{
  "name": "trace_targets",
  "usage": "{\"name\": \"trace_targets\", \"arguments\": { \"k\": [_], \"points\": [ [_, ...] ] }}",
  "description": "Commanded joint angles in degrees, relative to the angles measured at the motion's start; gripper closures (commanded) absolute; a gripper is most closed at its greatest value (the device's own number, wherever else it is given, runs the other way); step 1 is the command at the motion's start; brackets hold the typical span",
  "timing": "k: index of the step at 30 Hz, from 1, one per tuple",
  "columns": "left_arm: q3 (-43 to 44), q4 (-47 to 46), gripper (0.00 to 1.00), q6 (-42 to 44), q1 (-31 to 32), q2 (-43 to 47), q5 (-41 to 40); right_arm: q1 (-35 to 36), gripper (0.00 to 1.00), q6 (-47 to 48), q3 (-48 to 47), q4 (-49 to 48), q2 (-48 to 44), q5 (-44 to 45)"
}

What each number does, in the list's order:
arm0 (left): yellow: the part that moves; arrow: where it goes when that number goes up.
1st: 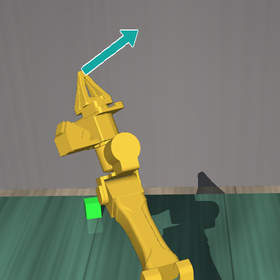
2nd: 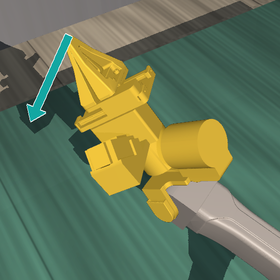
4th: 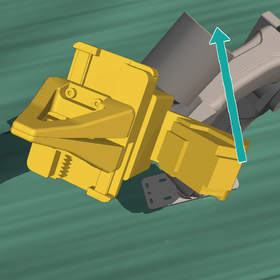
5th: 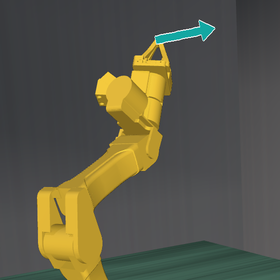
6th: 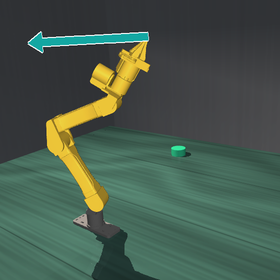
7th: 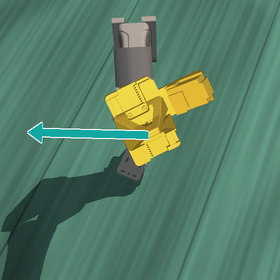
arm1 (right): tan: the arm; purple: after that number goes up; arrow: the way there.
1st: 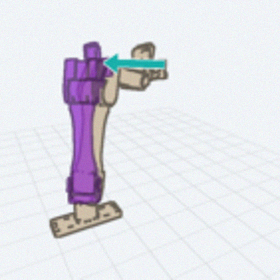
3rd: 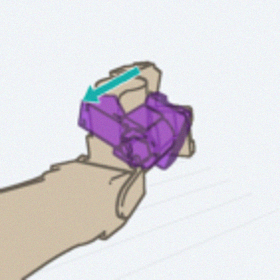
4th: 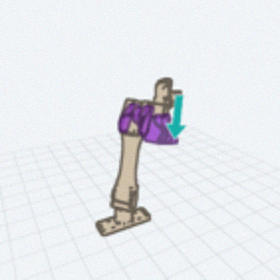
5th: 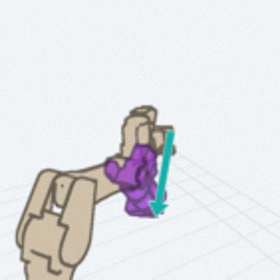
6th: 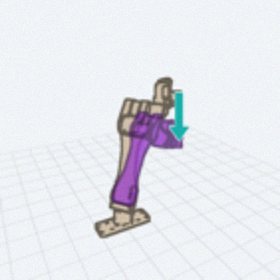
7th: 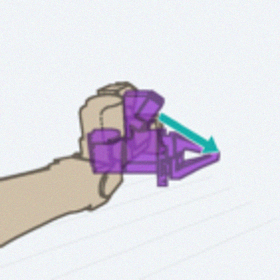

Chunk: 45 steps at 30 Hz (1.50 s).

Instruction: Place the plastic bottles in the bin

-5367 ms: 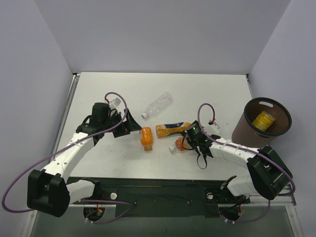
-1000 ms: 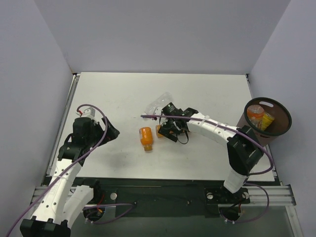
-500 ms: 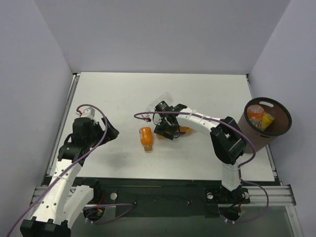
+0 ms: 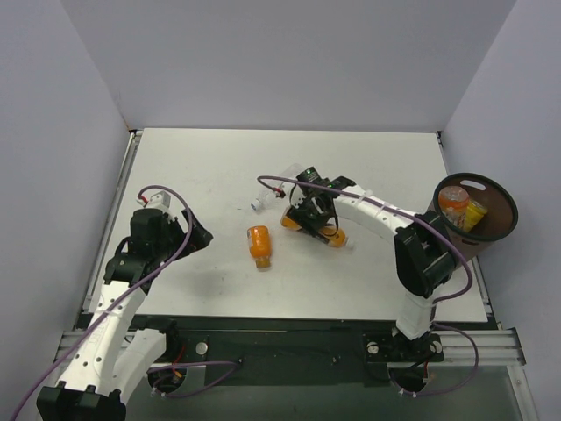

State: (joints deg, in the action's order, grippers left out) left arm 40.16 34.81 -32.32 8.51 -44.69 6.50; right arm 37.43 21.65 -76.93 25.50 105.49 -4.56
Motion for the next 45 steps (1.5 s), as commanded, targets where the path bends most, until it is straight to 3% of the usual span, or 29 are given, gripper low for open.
{"name": "trace_targets", "arguments": {
  "k": [1,6,9,14,17,22,29,32,37,45],
  "points": [
    [-0.4,-3.5,0.03,0.7,-0.3,0.1,1.2,-1.7,0.61,-6.4,1.7,1.0,-9.7,-1.9],
    [-0.5,-3.7,0.03,0.8,-0.3,-0.8,1.8,-5.2,0.64,-13.6,0.1,1.6,-17.1,-4.0],
    [-0.6,-4.0,0.03,0.9,-0.3,-1.4,2.2,-7.6,0.68,-15.3,-2.5,0.8,-23.2,-10.4],
    [-0.7,-4.7,0.03,0.5,-0.3,-2.2,3.0,-13.2,0.70,-18.3,-4.9,-4.7,-33.8,-9.4],
    [-1.0,-5.0,0.03,0.5,-0.3,-2.2,2.9,-19.0,0.72,-20.7,-4.6,-10.7,-39.1,-5.3],
    [-1.8,-8.5,0.03,-0.8,-0.3,-3.8,4.7,-22.3,0.72,-22.1,5.1,-27.6,-52.6,17.2],
    [-1.5,-9.0,0.03,0.8,-0.3,-6.6,5.5,-28.1,0.72,-19.2,12.1,-35.9,-61.2,39.5],
    [-1.4,-9.8,0.03,1.0,-0.3,-7.3,6.1,-30.0,0.71,-15.8,15.3,-41.8,-62.3,42.3],
    [-1.0,-11.2,0.03,1.0,-0.3,-9.7,7.5,-36.8,0.72,-13.6,17.4,-43.3,-59.6,42.2],
    [-1.6,-11.2,0.03,1.1,-0.3,-10.0,9.1,-44.8,0.72,-17.2,23.0,-47.1,-58.2,43.3]
  ]
}}
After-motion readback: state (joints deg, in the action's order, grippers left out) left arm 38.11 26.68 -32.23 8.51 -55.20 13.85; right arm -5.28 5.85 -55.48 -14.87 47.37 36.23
